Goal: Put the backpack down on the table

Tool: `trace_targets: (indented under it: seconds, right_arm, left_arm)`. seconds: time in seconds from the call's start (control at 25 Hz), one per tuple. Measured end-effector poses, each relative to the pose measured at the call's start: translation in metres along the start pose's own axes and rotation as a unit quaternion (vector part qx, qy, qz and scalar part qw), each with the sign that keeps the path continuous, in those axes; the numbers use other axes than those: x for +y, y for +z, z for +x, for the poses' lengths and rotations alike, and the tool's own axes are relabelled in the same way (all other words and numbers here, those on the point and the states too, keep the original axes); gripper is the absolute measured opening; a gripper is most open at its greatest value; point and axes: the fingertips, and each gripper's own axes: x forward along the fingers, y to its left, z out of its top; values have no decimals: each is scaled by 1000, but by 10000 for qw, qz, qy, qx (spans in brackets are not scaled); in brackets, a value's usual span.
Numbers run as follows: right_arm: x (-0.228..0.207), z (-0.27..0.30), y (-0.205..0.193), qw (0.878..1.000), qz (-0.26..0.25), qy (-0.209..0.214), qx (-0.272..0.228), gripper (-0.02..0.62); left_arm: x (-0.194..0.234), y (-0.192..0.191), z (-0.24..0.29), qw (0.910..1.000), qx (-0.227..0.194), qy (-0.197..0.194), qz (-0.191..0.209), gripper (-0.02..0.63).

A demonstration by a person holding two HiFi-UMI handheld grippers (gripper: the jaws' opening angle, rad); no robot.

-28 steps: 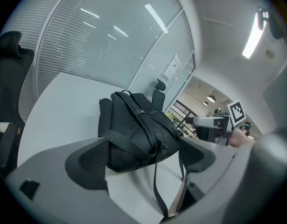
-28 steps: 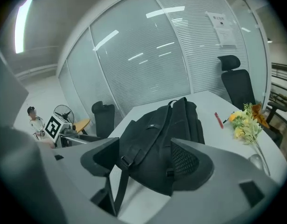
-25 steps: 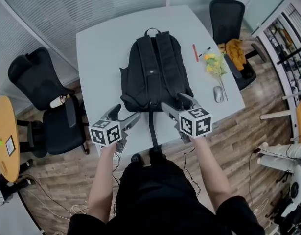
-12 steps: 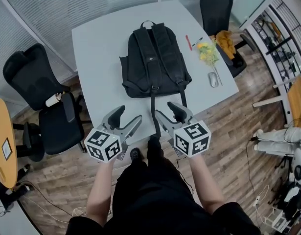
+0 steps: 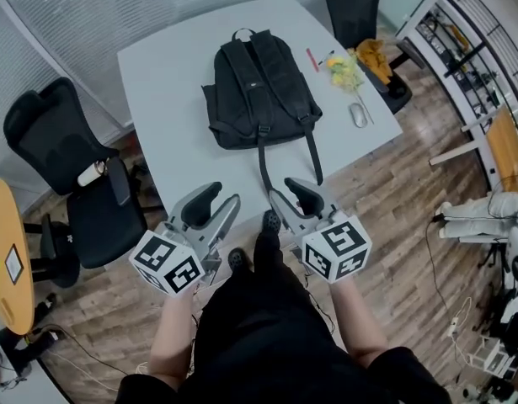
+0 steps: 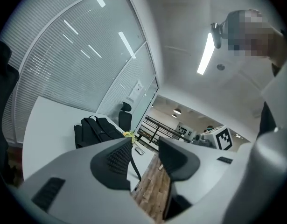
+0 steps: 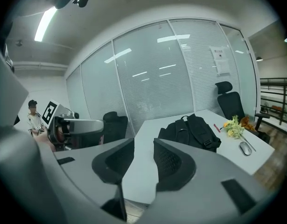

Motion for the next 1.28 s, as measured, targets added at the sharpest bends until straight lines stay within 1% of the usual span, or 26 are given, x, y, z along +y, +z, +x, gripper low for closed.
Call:
trace_targets:
  seconds: [0.12, 0.2, 0.32, 0.4, 0.48, 0.64, 0.84, 1.08, 1.28]
  right_arm:
    - [12, -10, 2, 9999, -28, -35, -104, 125]
    - [19, -14, 3, 9999, -66, -46, -139, 111]
    - [29, -19, 1, 9998, -99, -59, -150, 71]
    - [34, -22, 1, 9998, -110, -51, -169, 60]
    - [38, -23, 1, 9997, -120, -31, -195, 54]
    - [43, -22, 0, 9997, -88, 15, -239, 49]
    - [46, -25, 0, 9996, -109, 47, -250, 37]
    - [46, -24, -2, 9996, -166, -5, -209, 17]
    - [44, -26, -10, 9998, -120, -89, -144, 14]
  left_arm:
    - [-6, -7, -9, 9998, 76, -11, 166, 139]
    - [-10, -11, -13, 9997, 85, -42, 206, 118]
    - [-11, -16, -21, 9995, 93, 44, 304, 73]
    - [-13, -19, -23, 9991, 119, 84, 405, 52]
    - [-13, -20, -23, 9987, 156, 82, 469, 50]
    - [-12, -23, -23, 9978, 271, 155, 589, 24]
    - [-14, -25, -24, 9973, 291, 189, 650, 1]
    - [-14, -27, -24, 9956, 377, 254, 816, -2]
    - [-13, -33, -25, 9953, 449, 276, 812, -2]
